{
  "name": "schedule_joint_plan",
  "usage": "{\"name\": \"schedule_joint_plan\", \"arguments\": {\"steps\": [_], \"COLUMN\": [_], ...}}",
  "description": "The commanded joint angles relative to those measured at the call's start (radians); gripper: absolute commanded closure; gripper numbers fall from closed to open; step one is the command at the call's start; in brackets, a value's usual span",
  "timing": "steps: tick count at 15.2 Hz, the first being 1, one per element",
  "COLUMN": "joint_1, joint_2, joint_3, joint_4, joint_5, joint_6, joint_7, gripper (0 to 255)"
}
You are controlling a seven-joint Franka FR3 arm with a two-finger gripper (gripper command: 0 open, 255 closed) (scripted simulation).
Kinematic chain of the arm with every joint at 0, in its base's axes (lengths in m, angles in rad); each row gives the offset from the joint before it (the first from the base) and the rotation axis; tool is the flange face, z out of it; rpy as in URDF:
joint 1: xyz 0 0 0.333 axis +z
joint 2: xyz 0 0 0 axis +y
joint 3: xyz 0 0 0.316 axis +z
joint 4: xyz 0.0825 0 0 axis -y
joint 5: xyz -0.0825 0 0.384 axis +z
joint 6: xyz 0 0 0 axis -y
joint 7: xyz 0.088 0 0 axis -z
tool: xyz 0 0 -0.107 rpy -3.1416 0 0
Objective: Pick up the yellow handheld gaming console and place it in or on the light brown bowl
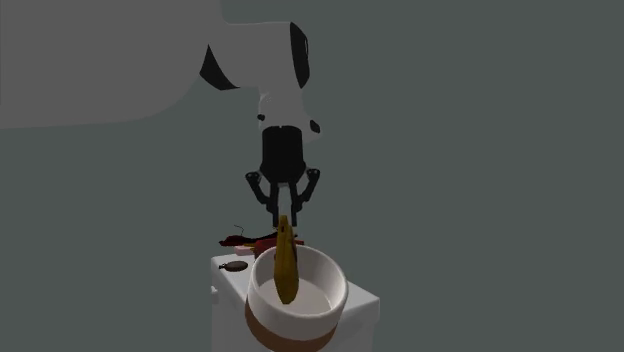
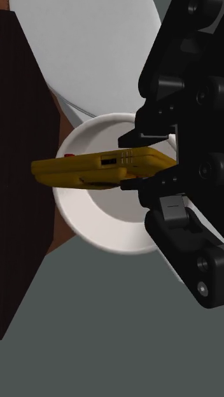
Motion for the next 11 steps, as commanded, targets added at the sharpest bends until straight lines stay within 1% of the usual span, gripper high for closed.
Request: {"name": "schedule_joint_plan", "arguments": {"steps": [1,3,4,9,11], "joint_1": [0.0,0.0,0.0,0.0,0.002], "joint_2": [0.001,0.001,0.002,0.001,-0.017], "joint_3": [0.0,0.0,0.0,0.0,0.0], "joint_4": [-0.002,-0.002,-0.002,-0.002,0.051], "joint_5": [0.001,0.001,0.0,0.001,0.006], "joint_6": [0.001,0.001,0.001,0.001,-0.07], "joint_7": [0.0,0.0,0.0,0.0,-0.003], "gripper": [255,255,0,0,0]}}
